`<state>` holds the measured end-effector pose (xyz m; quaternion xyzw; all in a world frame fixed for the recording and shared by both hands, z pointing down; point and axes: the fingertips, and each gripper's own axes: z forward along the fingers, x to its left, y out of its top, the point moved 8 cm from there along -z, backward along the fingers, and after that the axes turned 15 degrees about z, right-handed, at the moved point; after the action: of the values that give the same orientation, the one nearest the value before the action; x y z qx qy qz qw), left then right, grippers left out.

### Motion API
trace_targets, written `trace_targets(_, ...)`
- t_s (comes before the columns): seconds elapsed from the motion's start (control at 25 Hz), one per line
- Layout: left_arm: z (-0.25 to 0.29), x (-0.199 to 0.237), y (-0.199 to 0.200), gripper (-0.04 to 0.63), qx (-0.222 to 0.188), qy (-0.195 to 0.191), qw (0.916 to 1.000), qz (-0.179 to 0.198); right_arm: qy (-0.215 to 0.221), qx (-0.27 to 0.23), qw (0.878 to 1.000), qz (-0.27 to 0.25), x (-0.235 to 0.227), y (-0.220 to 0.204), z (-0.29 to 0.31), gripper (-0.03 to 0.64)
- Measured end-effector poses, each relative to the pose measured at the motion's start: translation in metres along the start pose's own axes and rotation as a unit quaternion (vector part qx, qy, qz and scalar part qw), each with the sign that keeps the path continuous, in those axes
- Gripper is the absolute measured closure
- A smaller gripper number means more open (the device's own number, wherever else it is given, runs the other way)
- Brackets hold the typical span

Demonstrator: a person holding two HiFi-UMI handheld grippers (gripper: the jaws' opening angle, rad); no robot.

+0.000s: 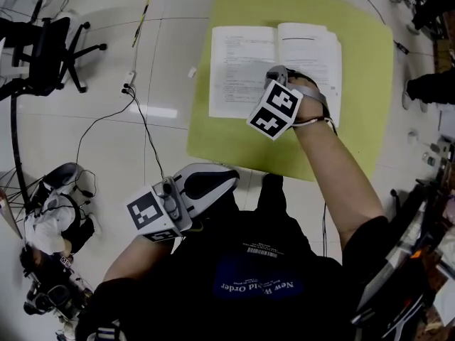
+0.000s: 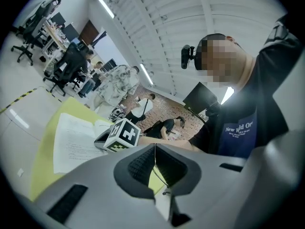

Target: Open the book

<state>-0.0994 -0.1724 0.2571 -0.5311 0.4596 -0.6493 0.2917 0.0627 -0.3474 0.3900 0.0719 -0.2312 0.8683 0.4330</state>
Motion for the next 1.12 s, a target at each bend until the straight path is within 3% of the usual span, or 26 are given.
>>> trace_targets(0.2,0.001,-0.002,0.004,0.589,-0.006,-0.003,1.0,0.005,0.02,0.016,1.0,-0.001,-0.001,0.004,0.004,0.646)
trace_targets(0.32,-0.001,-0.005,0.01,0.589,-0.01,0.0,0.9999,0.009,0.026,-0.025,0.997,0.061,-0.012,-0.009,-0.008,0.641)
trace_targets(0.48,-0.003,-0.003,0.022,0.589,-0.017,0.002,0.9997,0.016,0.018,-0.094,0.985,0.142,-0.025,-0.025,-0.027,0.634)
trace_targets(1.12,0.009,-0.011,0.031,0.589,-0.006,-0.009,0.9997,0.024,0.003,-0.143,0.975,0.169,-0.034,-0.026,-0.052,0.63)
